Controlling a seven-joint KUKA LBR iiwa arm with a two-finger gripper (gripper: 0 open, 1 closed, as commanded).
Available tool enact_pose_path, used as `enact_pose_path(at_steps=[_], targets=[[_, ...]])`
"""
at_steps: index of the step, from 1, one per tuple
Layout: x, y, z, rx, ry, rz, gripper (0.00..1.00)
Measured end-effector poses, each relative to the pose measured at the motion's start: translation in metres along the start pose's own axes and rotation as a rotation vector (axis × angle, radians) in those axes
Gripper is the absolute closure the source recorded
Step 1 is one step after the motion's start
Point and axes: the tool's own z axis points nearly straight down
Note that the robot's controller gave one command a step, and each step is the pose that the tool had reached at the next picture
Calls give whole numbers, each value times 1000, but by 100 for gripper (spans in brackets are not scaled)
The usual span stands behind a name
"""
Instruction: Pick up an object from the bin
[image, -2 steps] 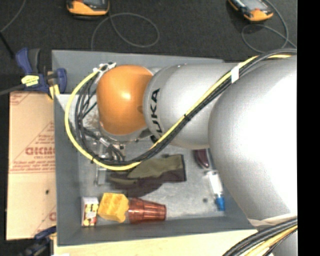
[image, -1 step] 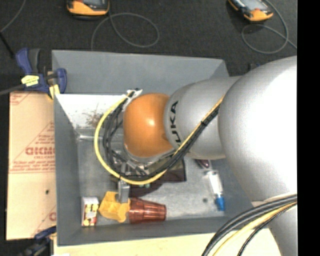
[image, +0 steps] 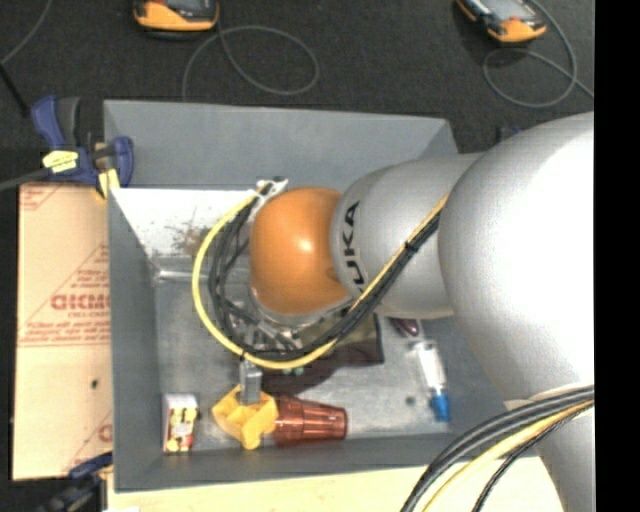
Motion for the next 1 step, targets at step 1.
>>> enact_pose_path(at_steps=[1], targets=[[12,-40,-2,-1,1,192,0]])
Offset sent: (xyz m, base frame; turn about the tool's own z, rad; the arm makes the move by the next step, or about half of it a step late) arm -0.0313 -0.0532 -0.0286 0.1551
